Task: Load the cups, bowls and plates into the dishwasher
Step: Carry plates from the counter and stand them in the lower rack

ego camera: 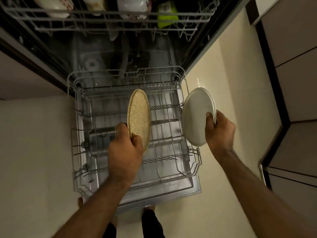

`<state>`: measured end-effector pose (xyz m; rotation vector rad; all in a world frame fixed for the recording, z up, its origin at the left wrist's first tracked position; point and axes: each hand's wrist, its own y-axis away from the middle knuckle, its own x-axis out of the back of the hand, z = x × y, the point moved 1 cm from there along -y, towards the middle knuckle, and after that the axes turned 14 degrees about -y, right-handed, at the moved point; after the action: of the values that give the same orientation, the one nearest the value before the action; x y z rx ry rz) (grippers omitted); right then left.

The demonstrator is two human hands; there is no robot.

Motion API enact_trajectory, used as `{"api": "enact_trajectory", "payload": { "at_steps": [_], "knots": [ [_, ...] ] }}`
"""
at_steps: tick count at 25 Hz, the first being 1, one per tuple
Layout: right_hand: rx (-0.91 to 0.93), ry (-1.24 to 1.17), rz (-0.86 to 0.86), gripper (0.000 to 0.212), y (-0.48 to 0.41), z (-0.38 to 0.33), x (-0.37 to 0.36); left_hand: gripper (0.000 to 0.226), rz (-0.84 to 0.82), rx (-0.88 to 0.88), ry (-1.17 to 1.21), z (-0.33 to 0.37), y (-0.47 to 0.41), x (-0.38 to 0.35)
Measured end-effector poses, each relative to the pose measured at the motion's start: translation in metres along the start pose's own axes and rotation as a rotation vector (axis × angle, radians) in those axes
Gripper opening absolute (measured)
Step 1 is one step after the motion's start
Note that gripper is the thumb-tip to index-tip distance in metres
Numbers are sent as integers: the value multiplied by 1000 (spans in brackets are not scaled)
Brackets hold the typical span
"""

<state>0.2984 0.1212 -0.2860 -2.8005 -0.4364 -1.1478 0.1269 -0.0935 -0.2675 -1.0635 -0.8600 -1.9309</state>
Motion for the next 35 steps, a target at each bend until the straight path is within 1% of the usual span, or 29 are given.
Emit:
{"api": "enact_trajectory", "payload": {
  "at_steps": [3,7,10,14,17,20,23,26,27,28,30,31,32,33,34,35],
  "knots": [
    [-11,-32,-13,26,-11,5,-16,10,21,-32,13,-1,0,-14],
    [-29,-19,-19,30,-22,25,-35,10,44,-47,16,4,0,-22],
    [-75,-18,-74,28,-20,38,-46,10,29,-32,3,6,-1,-27],
    [-150,-121,-88,28,-11,49,-54,12,14,-46,20,9,-1,-34],
    [-187,-190,-80,28,-14,51,-53,11,39,-59,44,9,3,-38],
    [-169,-212,-130,39,-17,49,-50,11,47,-68,42,7,6,-43],
    [-127,-153,-184,67,-17,41,-47,11,54,-47,86,8,11,-44],
    [-208,-73,-186,92,-15,39,-47,10,5,49,172,7,11,-47],
    [-210,-21,-158,96,-12,39,-45,8,-24,100,236,5,10,-49],
    [-170,19,-107,94,-8,37,-43,6,-62,166,316,3,8,-52],
    [15,9,5,80,6,25,-38,6,-126,330,492,2,7,-53],
    [104,-29,22,73,15,17,-38,8,-137,399,560,3,6,-52],
    [152,-78,5,68,24,10,-38,10,-133,446,604,5,5,-52],
    [142,-130,-32,65,34,4,-39,11,-125,471,627,8,4,-52],
    [70,-183,-71,62,44,1,-43,12,-118,485,642,10,4,-52],
    [-59,-241,-103,61,52,-1,-46,13,-113,506,658,12,4,-53]
  ]
}}
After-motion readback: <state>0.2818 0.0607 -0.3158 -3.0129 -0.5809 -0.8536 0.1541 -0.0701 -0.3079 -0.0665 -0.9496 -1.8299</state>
